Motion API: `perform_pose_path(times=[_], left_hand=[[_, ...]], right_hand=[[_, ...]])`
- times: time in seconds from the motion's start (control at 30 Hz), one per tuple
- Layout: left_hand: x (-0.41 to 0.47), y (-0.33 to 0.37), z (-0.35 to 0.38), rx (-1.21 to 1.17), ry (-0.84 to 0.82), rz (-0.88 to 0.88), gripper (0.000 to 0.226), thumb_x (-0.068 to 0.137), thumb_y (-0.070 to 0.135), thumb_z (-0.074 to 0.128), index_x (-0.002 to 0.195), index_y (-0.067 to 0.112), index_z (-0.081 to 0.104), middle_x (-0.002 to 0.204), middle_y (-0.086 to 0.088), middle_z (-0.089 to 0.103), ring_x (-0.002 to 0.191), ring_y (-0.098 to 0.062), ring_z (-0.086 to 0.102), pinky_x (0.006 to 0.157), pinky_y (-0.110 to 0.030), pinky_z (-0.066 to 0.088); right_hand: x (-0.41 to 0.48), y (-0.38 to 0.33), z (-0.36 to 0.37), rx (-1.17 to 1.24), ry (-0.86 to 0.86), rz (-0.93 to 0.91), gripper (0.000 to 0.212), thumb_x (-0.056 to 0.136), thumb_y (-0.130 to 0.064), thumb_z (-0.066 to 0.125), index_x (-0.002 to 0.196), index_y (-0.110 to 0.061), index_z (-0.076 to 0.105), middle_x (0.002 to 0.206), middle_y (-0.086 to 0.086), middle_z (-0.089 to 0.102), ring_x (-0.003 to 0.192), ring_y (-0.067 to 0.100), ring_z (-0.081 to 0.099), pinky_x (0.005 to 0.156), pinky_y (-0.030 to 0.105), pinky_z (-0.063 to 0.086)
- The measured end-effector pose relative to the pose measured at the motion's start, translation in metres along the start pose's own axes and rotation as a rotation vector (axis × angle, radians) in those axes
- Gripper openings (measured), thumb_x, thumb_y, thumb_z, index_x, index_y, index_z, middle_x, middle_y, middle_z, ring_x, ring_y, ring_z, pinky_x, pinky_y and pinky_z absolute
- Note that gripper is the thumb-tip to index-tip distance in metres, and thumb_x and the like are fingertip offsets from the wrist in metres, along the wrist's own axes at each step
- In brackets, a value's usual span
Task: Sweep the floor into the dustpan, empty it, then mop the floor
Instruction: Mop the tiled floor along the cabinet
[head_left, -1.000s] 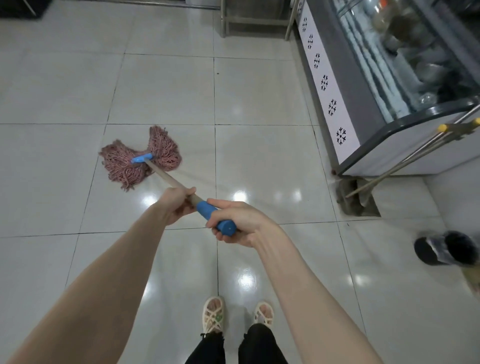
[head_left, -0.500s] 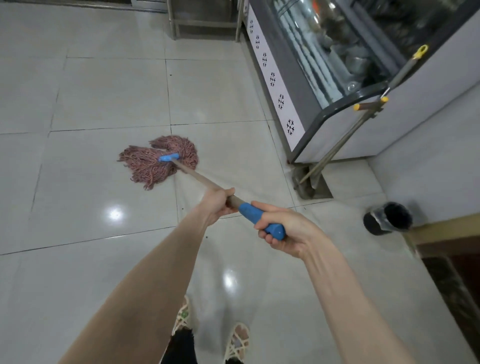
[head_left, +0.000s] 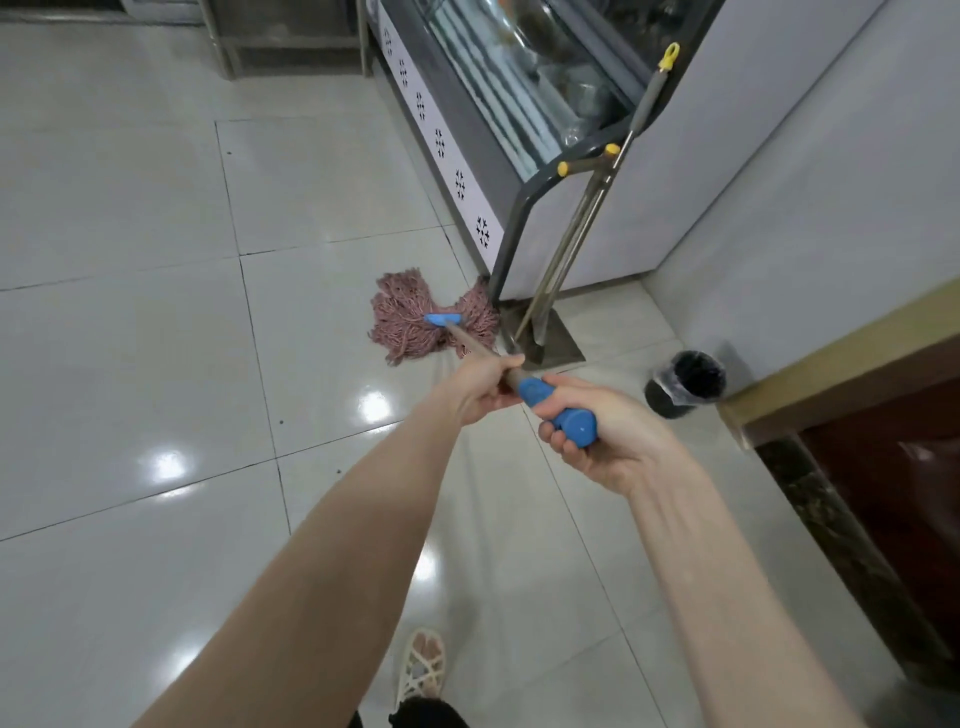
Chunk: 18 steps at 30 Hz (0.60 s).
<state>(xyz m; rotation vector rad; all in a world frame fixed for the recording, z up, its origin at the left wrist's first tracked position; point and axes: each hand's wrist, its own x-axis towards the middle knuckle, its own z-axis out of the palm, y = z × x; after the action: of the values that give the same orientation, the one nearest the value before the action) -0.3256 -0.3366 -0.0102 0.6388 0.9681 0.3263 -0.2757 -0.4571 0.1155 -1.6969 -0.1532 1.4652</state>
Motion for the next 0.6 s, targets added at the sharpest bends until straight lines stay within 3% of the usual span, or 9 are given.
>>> perform_pose_path(times=[0.13,0.23,0.3,0.5,0.6], left_hand=[[-0.003,0.001,-0.006,0.075,0.026,-0.025,0.022,0.096,0.009,0.053,0.076,0.011,0.044,0.069,-0.004,0.045,0.059,-0.011,0.051,0.045,-0.020,0.053],[-0.004,0.004,-0.018,0.115,0.046,-0.039,0.023,0.097,0.010,0.051,0.076,0.012,0.043,0.069,-0.003,0.044,0.057,-0.009,0.050,0.051,-0.020,0.053],[-0.003,0.010,-0.031,0.103,0.057,-0.038,0.020,0.097,0.009,0.051,0.078,0.012,0.045,0.073,-0.004,0.046,0.065,-0.012,0.052,0.059,-0.024,0.054],[0.022,0.033,-0.065,0.118,0.137,-0.045,0.018,0.096,0.009,0.053,0.079,0.008,0.047,0.072,-0.006,0.048,0.065,-0.015,0.053,0.051,-0.024,0.056],[0.047,0.057,-0.071,0.110,0.152,-0.027,0.022,0.097,0.009,0.051,0.076,0.010,0.046,0.067,-0.004,0.044,0.054,-0.011,0.052,0.055,-0.025,0.055]], right_hand=[[0.001,0.003,-0.001,-0.057,-0.077,-0.001,0.053,0.083,0.007,0.055,0.131,-0.013,0.048,0.059,0.008,0.051,0.034,0.008,0.048,0.032,0.012,0.038],[0.001,0.001,0.005,-0.066,-0.164,0.001,0.028,0.083,0.008,0.056,0.097,-0.016,0.058,0.065,0.009,0.050,0.038,0.009,0.050,0.033,0.014,0.040],[0.005,0.000,0.014,-0.084,-0.207,-0.005,0.028,0.082,0.009,0.057,0.083,-0.019,0.058,0.067,0.010,0.051,0.041,0.011,0.050,0.034,0.015,0.040],[0.036,-0.013,0.041,-0.073,-0.235,0.016,0.033,0.080,0.010,0.058,0.085,-0.022,0.058,0.070,0.012,0.052,0.045,0.014,0.050,0.036,0.016,0.042],[0.065,-0.035,0.054,-0.051,-0.208,0.028,0.035,0.080,0.010,0.059,0.099,-0.019,0.056,0.071,0.012,0.053,0.043,0.014,0.050,0.035,0.016,0.041]])
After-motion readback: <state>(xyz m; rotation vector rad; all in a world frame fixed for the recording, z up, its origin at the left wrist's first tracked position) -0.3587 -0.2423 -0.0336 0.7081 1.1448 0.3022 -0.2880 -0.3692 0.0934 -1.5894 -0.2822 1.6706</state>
